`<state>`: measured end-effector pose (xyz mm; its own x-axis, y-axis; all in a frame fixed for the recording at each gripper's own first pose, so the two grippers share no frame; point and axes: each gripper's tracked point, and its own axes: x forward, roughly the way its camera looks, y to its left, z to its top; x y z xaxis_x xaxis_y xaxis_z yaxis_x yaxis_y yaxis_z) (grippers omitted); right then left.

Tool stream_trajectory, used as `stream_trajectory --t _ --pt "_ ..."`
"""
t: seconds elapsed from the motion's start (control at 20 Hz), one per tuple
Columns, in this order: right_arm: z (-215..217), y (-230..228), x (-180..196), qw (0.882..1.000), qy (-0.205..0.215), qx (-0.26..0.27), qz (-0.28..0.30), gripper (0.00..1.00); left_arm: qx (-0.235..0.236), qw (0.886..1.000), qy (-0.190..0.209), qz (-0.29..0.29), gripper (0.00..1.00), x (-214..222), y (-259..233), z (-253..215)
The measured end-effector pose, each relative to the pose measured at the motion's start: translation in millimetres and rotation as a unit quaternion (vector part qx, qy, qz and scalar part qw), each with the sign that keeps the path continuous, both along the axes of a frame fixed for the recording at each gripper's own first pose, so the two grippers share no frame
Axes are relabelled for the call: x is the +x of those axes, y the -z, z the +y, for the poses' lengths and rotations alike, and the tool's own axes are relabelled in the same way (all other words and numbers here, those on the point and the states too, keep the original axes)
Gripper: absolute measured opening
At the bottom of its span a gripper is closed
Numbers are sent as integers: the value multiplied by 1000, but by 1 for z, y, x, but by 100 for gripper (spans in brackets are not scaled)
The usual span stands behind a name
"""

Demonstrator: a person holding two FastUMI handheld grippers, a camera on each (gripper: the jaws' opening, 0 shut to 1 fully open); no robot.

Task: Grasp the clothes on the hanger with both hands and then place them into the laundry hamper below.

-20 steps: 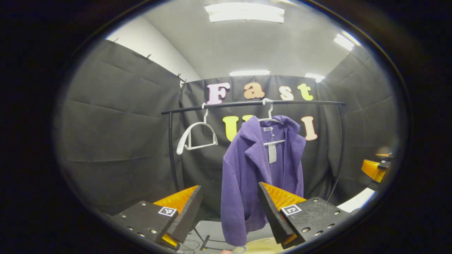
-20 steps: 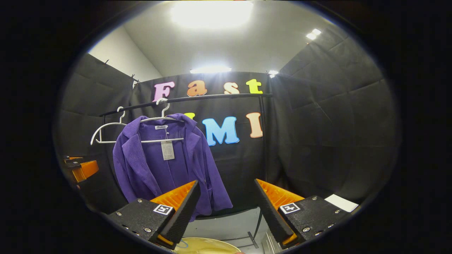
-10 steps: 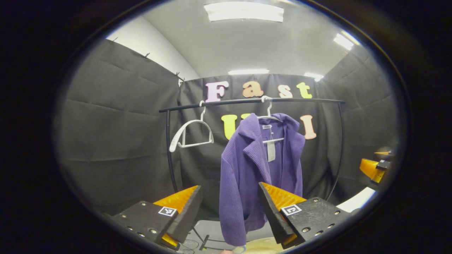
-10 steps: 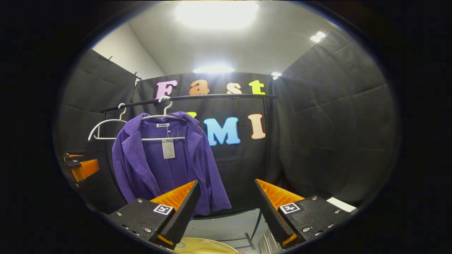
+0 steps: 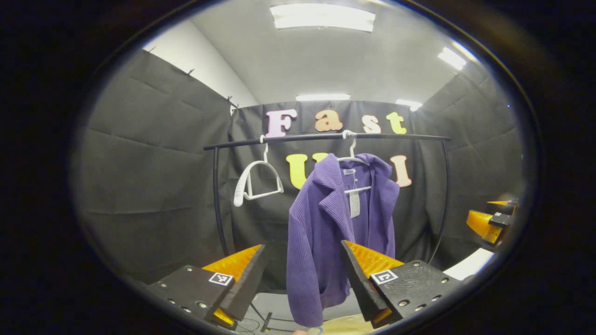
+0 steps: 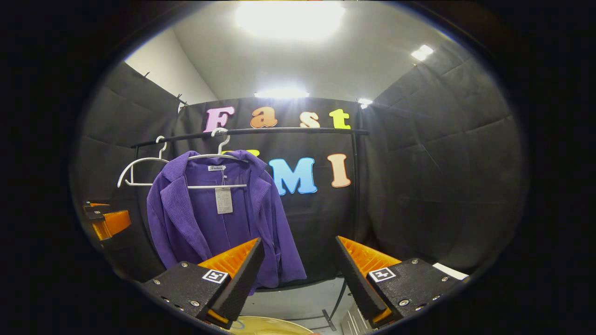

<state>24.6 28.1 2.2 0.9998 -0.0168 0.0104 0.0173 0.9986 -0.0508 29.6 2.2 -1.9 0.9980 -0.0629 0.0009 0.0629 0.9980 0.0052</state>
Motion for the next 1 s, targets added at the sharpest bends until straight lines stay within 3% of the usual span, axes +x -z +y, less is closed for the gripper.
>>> stream_trajectory --t 0.05,0.1,0.4,0.6,1.0 --pt "2 -3 3 1000 1 0 -3 94 -4 1000 5 3 91 3 -1 -2" --pt "6 -6 7 1000 1 -1 -8 94 -11 1000 12 0 94 8 -4 -4" --pt "21 -29 37 999 -18 4 -27 94 -27 999 29 -30 91 23 -33 -23" --pt "34 -34 69 998 -54 17 -29 94 -32 998 21 -39 91 30 -41 -37" --pt "58 -31 144 989 -137 46 -12 94 -50 998 -15 -25 91 84 -30 -74"
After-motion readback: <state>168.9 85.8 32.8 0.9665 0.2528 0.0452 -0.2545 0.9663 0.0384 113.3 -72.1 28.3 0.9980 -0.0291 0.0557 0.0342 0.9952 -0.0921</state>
